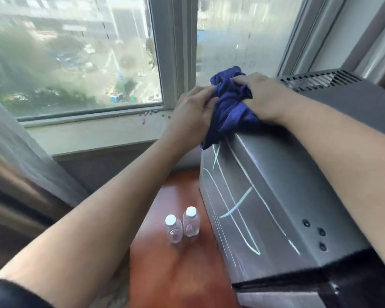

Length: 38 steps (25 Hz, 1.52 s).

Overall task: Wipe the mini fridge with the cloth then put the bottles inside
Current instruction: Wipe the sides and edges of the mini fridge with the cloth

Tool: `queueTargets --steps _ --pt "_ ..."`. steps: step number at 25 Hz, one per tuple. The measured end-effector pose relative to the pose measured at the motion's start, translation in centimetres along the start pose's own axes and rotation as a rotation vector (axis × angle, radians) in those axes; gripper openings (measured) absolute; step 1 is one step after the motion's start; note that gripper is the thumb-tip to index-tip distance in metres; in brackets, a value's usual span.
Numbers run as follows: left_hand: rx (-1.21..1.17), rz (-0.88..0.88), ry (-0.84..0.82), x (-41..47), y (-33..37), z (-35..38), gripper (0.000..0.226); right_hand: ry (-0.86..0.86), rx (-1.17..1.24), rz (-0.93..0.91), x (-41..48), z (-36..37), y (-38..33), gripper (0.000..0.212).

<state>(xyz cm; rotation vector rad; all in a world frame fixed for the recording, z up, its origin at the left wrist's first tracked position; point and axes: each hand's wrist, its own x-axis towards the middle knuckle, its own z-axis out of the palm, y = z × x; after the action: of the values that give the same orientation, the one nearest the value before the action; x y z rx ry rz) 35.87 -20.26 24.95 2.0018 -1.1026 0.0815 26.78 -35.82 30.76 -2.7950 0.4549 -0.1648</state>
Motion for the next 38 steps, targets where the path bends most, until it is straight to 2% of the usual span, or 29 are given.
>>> queueTargets --steps 4,8,12,17,18,20,23,25,27,30,32,38 --pt "-0.157 0.066 0.032 -6.8 1.9 0.7 0.039 0.036 0.032 0.107 -8.1 -1.1 -1.9 0.05" --pt "-0.476 0.099 0.043 -15.5 5.6 2.3 0.047 0.119 0.047 0.198 -18.5 -1.0 -3.7 0.054" --pt "-0.668 0.155 -0.101 -23.6 8.5 3.4 0.059 0.241 0.059 0.28 -28.1 0.4 -6.3 0.042" --pt "-0.713 0.05 -0.267 -27.5 9.3 2.4 0.064 0.496 -0.064 0.303 -31.9 5.1 -9.7 0.055" --pt "-0.675 0.046 -0.336 -28.2 9.4 1.9 0.065 0.512 -0.113 0.316 -32.2 6.0 -10.8 0.055" --pt "-0.63 -0.014 -0.484 -28.7 9.0 1.7 0.053 0.435 -0.279 0.302 -32.6 7.8 -12.2 0.054" --pt "-0.795 -0.18 -0.614 -28.8 8.0 2.0 0.044 0.348 -0.543 0.189 -32.2 9.1 -11.8 0.054" --pt "-0.971 -0.253 -0.607 -28.4 7.0 2.3 0.05 0.361 -0.675 0.177 -31.0 9.7 -11.3 0.053" --pt "-1.038 -0.265 -0.58 -26.4 5.4 2.5 0.051 0.369 -0.742 0.181 -28.6 10.1 -10.9 0.053" --pt "-0.962 -0.231 -0.516 -21.7 2.5 2.8 0.031 0.323 -0.763 0.199 -22.9 9.6 -11.2 0.049" --pt "-0.908 -0.245 -0.473 -17.8 -0.1 3.1 0.026 0.28 -0.754 0.213 -18.0 9.3 -11.2 0.049" --pt "-0.948 -0.326 -0.304 -5.4 -8.2 3.7 0.042 0.197 -0.678 0.167 -2.9 8.5 -10.5 0.052"
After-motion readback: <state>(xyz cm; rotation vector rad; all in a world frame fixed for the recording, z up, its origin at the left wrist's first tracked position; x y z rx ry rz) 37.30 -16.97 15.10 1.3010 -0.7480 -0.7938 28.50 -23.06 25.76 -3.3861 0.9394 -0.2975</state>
